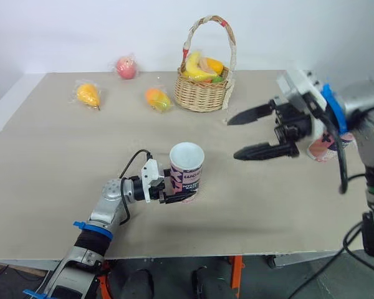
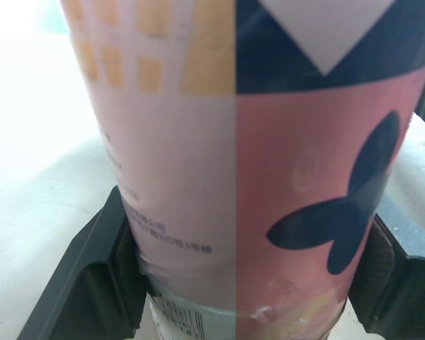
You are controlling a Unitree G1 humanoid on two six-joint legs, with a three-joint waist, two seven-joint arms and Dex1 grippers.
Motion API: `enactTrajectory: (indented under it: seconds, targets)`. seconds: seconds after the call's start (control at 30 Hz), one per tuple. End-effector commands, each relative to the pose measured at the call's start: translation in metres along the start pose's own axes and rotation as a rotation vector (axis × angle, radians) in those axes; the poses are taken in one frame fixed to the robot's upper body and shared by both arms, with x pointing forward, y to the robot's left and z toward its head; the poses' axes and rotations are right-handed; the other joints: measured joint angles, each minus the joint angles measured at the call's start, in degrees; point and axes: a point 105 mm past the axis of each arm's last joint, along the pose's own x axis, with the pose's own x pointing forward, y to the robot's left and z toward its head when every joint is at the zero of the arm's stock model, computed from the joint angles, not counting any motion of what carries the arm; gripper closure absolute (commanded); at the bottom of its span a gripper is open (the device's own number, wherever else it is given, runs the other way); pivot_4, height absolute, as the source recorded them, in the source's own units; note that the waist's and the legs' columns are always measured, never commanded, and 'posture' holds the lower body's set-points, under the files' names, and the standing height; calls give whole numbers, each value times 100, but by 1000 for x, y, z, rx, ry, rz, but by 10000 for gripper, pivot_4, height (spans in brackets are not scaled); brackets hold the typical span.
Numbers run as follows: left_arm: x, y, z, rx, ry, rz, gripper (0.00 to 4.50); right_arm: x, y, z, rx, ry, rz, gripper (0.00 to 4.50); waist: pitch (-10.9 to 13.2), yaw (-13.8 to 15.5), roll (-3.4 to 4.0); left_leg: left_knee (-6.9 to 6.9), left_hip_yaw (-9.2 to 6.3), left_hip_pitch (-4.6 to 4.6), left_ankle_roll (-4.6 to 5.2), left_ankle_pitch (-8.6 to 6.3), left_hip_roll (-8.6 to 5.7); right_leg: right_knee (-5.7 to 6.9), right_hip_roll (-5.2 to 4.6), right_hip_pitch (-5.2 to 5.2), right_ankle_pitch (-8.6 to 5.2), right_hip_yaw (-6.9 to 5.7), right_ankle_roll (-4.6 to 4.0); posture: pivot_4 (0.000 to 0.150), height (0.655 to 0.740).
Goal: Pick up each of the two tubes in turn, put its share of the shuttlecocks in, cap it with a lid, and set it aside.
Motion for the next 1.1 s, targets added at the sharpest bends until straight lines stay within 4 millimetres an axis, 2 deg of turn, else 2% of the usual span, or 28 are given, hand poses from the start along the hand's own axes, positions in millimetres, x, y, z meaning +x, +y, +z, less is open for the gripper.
enactTrajectory:
  seconds: [0.03,0.07,0.17,0.23,0.4,0.6,0.77,0.87,1.1]
  targets:
    - [-4,4,-3,-30,14,6,2617,7,9,-12,27,1,-71,0,4,-23,4,2,1,0,0,0,-1,0,0,0,-11,3,29,1500,7400]
    - [-3,4,-2,-36,15,-3,1252,14,11,-25,40,26,-92,0,5,-20,3,6,2,1,0,1,-1,1,1,-1,-8,5,32,1500,7400]
    - [-6,1,0,-32,29,-39,1252,33,11,-52,25,59,-170,0,8,-23,-2,12,-3,0,0,2,1,0,4,2,-5,2,37,1500,7400]
    - [-8,0,2,-23,40,-57,1252,41,5,-56,-12,32,-243,0,9,-30,-1,16,1,0,-1,3,-1,1,4,1,-2,9,42,1500,7400]
    - [-31,5,8,11,78,-26,1252,59,20,-75,-11,51,-181,0,11,-21,-1,15,4,-5,-3,4,-5,-2,1,-1,-2,14,51,1500,7400]
    - [-62,-3,24,28,132,-46,1252,73,25,-76,6,8,-117,0,15,-35,-5,10,2,-6,-3,4,2,-2,4,-5,-5,13,44,1500,7400]
    - [-94,2,37,17,164,37,1252,85,19,-72,-16,-17,-102,0,16,-30,-6,12,2,-4,-3,4,6,-1,4,-4,-4,6,39,1500,7400]
    - [-113,7,58,49,129,100,1252,95,13,-67,-13,-54,-87,0,20,-32,-12,15,4,-3,-3,4,9,-1,3,-3,-2,4,38,1500,7400]
    - [-124,-3,104,-30,-6,100,1252,107,8,-64,1,-96,-48,0,24,-16,-19,13,1,-8,-4,3,9,-1,-2,-4,-10,-5,32,1500,7400]
